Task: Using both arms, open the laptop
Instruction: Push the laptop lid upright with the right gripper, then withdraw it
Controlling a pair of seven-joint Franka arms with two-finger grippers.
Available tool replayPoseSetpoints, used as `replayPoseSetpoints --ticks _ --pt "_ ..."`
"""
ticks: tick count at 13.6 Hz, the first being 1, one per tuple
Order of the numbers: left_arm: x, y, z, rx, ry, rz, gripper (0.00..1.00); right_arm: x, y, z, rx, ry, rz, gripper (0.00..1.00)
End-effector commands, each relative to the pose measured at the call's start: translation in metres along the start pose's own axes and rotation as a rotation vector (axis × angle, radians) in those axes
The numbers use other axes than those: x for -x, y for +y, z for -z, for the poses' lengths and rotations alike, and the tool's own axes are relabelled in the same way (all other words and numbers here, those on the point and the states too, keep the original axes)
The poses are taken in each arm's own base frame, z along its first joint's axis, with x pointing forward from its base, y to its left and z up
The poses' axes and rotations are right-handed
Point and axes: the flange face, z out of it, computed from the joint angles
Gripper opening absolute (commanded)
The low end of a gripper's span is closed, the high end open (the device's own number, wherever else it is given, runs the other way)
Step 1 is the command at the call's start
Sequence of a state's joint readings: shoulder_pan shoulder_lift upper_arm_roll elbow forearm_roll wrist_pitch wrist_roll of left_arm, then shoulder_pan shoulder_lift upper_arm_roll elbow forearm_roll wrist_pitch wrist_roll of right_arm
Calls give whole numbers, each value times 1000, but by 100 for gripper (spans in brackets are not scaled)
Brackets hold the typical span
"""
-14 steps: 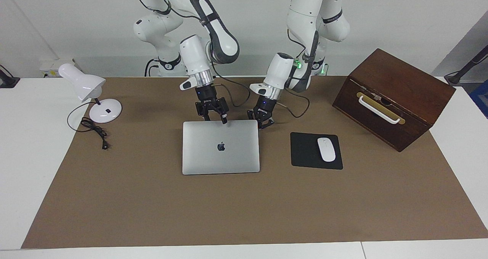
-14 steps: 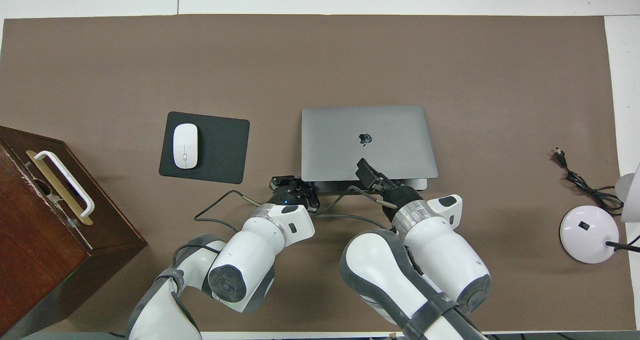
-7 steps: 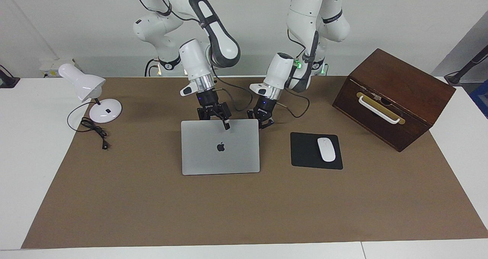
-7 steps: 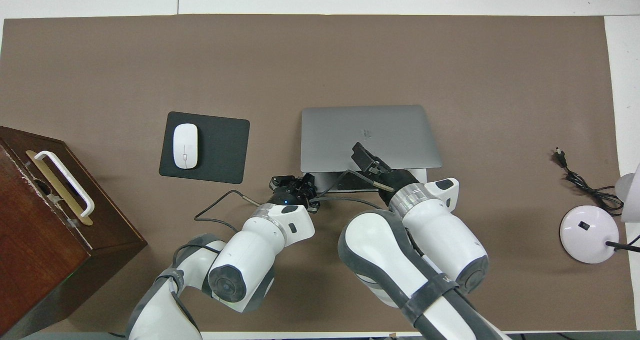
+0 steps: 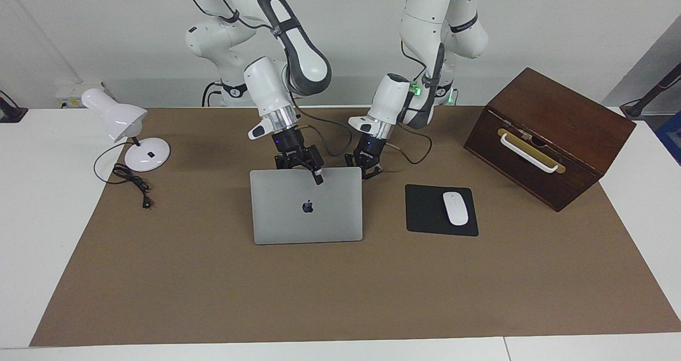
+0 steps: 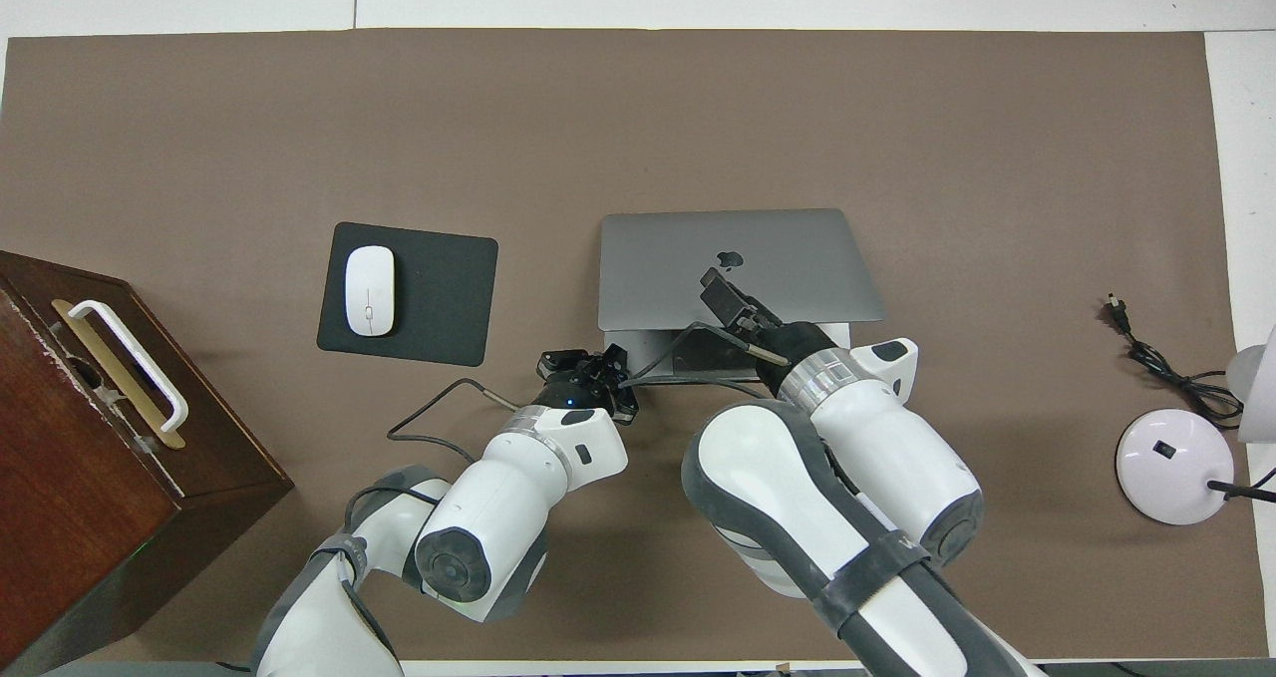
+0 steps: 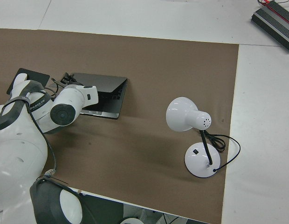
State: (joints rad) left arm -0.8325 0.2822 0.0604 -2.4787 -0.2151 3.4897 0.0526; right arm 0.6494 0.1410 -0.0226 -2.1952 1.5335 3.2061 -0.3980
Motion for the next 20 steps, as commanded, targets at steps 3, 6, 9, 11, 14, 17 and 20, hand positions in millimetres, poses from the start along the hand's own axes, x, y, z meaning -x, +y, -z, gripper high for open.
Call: replayPoseSetpoints --ticks 3,6,9,11,14,17,20 --pt "11 5 -20 -4 -20 -10 0 -41 4 -14 -31 -45 84 100" --pt "11 5 -20 -4 -20 -10 0 -44 4 -15 -35 -58 94 100" --pt "12 5 -21 -5 -23 -10 0 -44 4 -16 -38 -61 96 100" --pt "11 5 -20 -4 -22 -10 0 -46 -5 -16 -55 -70 109 100" --pt "10 4 -20 -5 -20 -9 0 -53 -20 -21 -94 -99 112 100" --pt "11 4 -21 -5 -21 -11 0 -67 -44 -26 -105 -160 121 100" --pt "11 4 -21 -5 -21 -12 0 -86 -67 -28 -28 -210 155 100"
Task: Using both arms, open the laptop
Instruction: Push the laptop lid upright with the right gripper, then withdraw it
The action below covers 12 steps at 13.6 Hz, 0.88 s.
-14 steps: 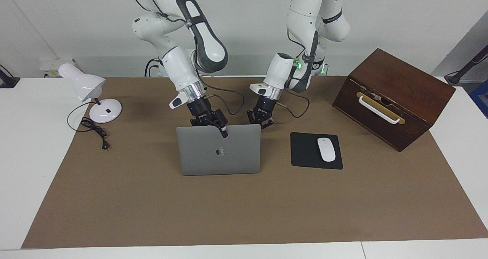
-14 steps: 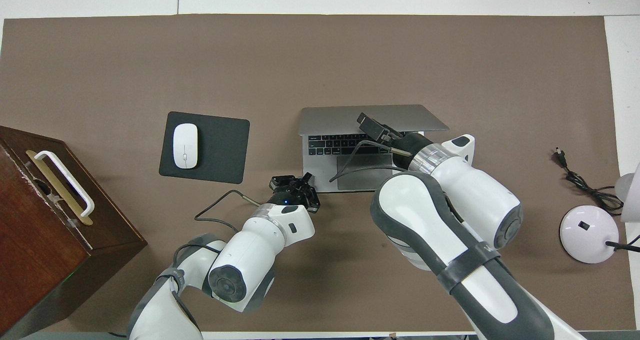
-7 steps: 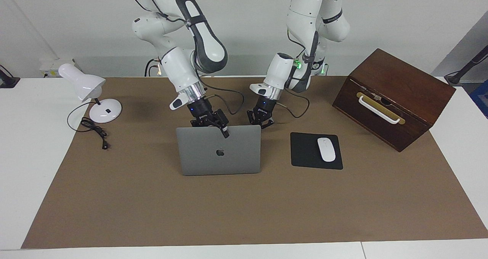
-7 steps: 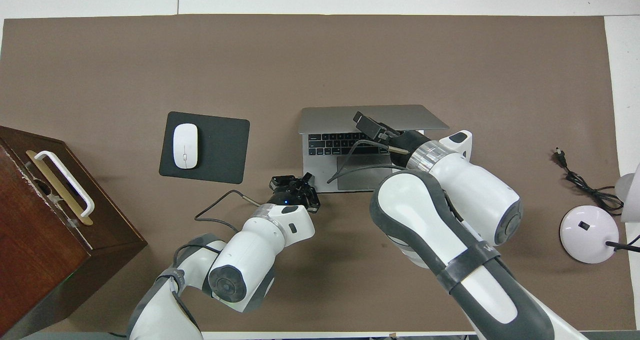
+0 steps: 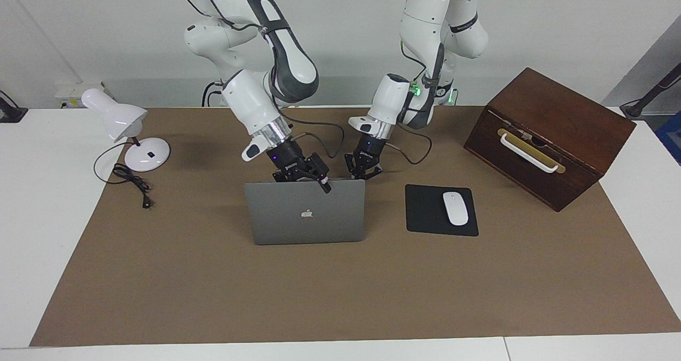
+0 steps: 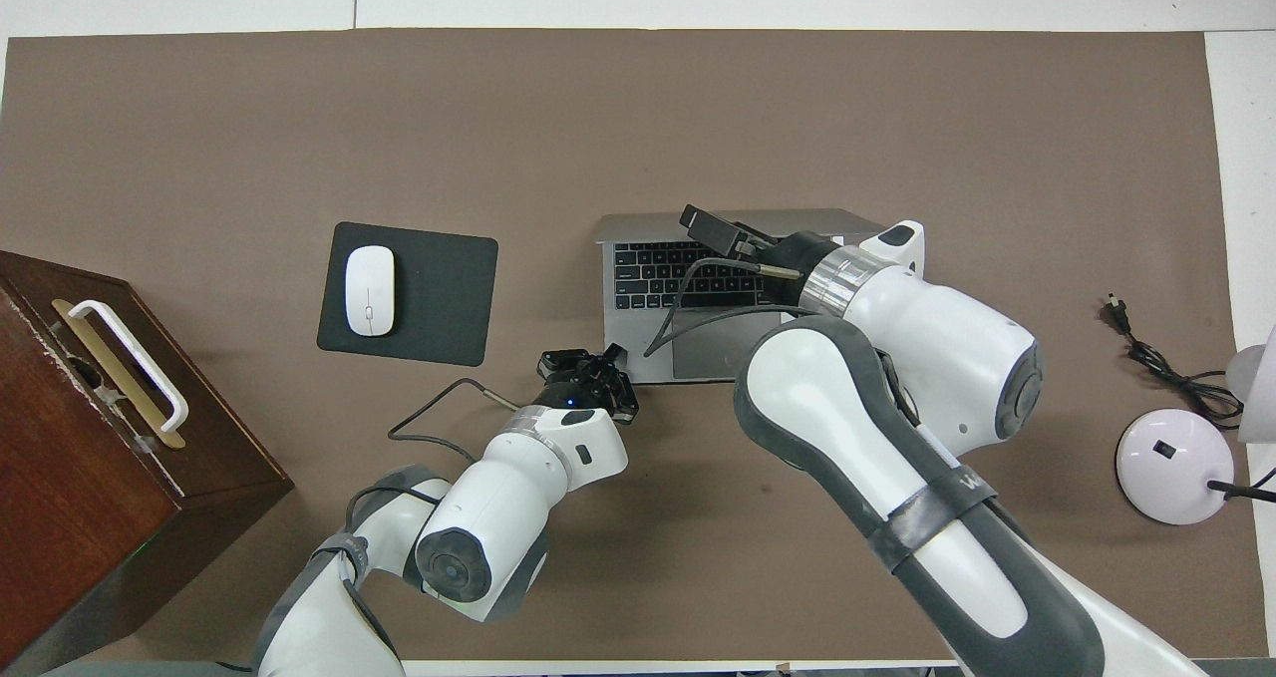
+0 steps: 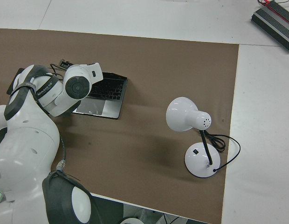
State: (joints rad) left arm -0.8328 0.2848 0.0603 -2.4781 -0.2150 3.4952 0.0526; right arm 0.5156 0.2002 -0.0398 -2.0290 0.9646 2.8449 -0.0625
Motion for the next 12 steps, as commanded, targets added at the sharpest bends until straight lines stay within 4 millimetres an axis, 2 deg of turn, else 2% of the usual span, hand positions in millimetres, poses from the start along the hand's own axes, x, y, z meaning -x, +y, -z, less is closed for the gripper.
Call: replayPoseSetpoints --ticks 1,5,12 --pt "11 3 -20 -4 -25 -12 0 -30 -10 2 49 -9 29 100" --pt "11 3 -20 -5 -26 -12 0 -59 -8 9 77 -69 71 100" --pt "11 2 -20 -6 -26 -11 0 -90 -15 20 162 -141 123 100"
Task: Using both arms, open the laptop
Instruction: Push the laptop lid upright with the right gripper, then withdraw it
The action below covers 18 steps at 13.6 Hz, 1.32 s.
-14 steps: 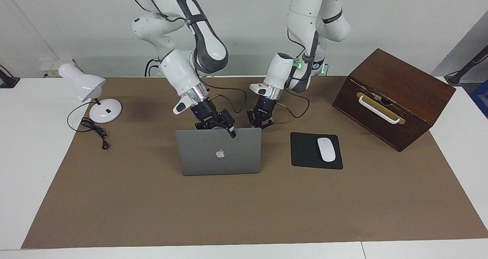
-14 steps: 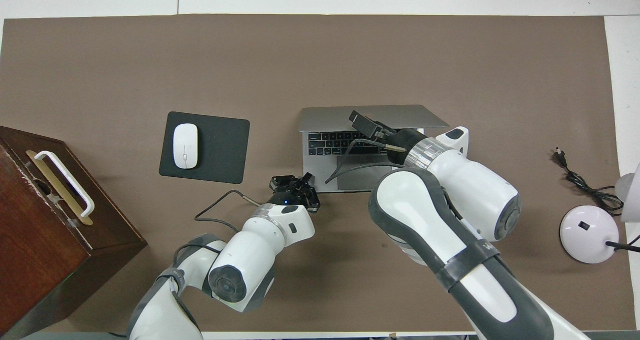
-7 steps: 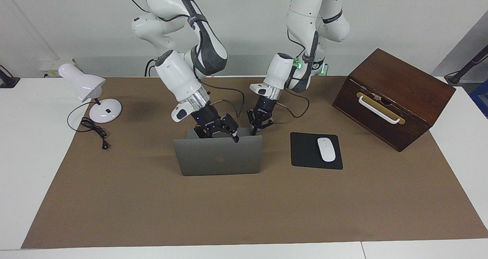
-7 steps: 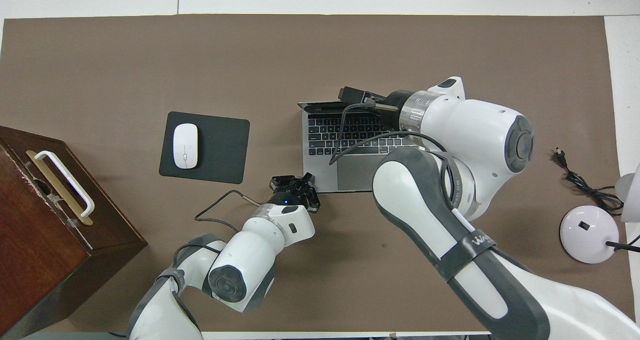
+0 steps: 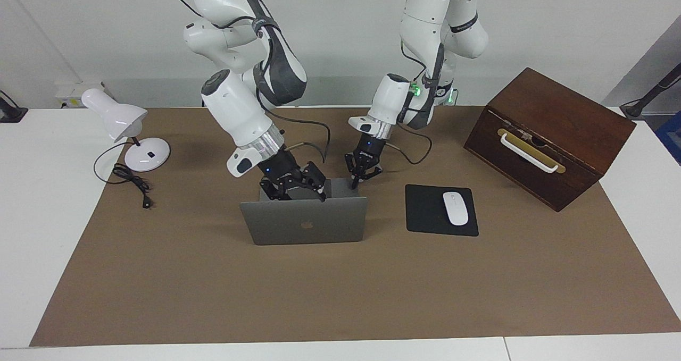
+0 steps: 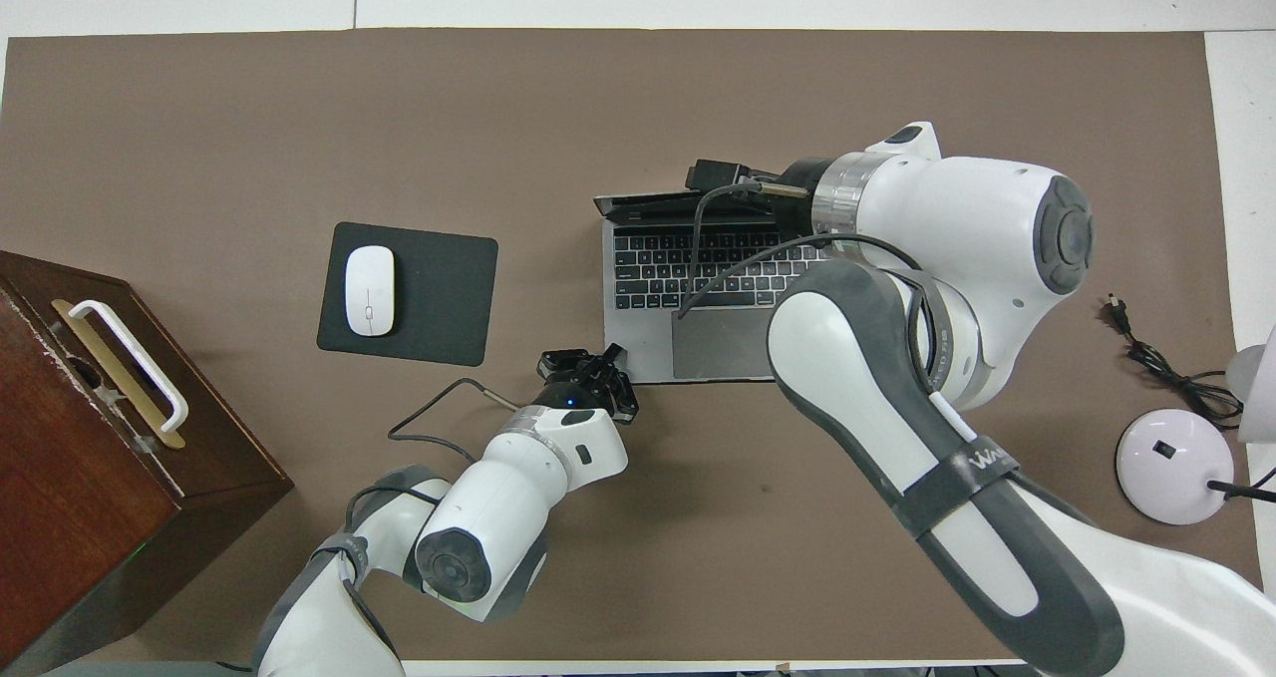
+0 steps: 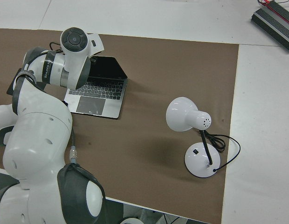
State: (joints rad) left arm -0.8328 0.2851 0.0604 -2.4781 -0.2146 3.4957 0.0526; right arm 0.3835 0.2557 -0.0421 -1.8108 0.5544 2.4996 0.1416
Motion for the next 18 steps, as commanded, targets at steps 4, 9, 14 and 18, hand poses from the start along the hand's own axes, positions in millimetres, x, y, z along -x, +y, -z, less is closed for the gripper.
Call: replayPoseSetpoints --ticks 4,9,14,18 --pt "11 2 -20 -6 -27 -11 0 -26 12 9 76 -15 43 100" --pt "11 1 -20 -7 -27 -9 0 -33 18 14 116 -22 76 100" --pt "11 1 -20 -7 -27 -9 0 -49 26 25 171 -58 106 100" --pt "11 1 -20 -7 -27 -9 0 -54 45 31 235 -111 154 100"
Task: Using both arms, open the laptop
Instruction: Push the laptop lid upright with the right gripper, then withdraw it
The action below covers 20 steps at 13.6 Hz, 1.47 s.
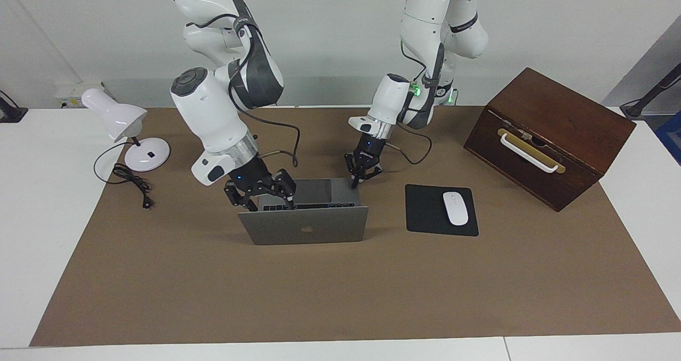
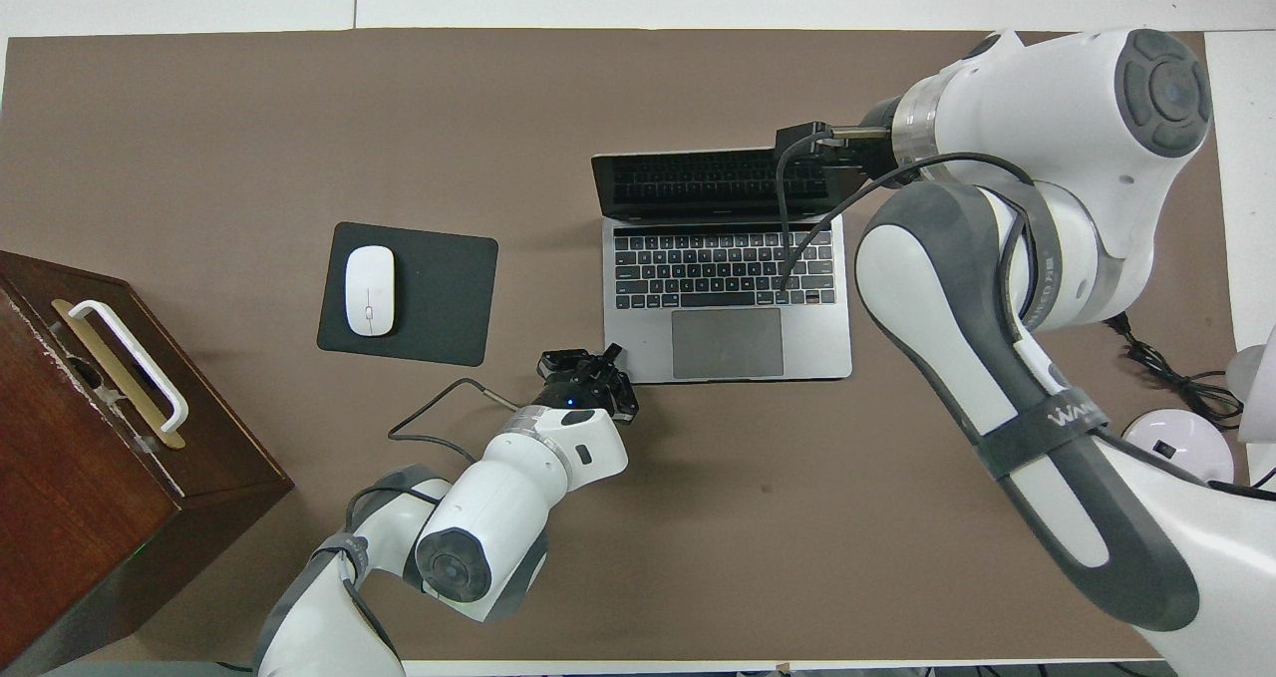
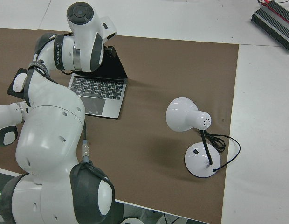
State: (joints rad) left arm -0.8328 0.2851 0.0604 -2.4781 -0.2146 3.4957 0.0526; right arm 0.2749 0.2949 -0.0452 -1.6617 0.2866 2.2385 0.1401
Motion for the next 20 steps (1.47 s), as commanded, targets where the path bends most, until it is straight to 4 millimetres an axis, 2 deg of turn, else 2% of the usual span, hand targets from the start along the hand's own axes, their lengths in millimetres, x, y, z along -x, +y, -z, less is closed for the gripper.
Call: replayPoseSetpoints --ticks 1,2,4,7,10,12,13,15,18,20 --pt "11 1 -20 -7 -27 -9 0 -8 16 0 47 -35 33 100" --pt "11 1 -20 -7 -28 -9 0 -9 18 4 73 -54 49 100" --pt "11 1 -20 -7 -27 -9 0 -7 37 7 102 -106 75 100" --pt "11 0 -20 -8 -27 -8 0 -4 82 21 126 -194 114 100" --pt "11 -1 -21 -9 -28 -4 0 8 103 62 223 -260 139 100" --pt "11 -1 -21 -9 -28 -6 0 18 136 97 216 -287 174 100" --pt "11 -2 -21 -11 -30 -2 0 25 159 114 213 -294 184 100" --pt "10 -2 -21 -11 -27 5 0 38 194 139 209 -281 192 100" --pt "-3 -1 -20 -10 -2 73 0 51 226 157 211 -264 168 100" --pt "-9 -2 -18 -9 9 106 0 68 226 155 213 -248 154 100"
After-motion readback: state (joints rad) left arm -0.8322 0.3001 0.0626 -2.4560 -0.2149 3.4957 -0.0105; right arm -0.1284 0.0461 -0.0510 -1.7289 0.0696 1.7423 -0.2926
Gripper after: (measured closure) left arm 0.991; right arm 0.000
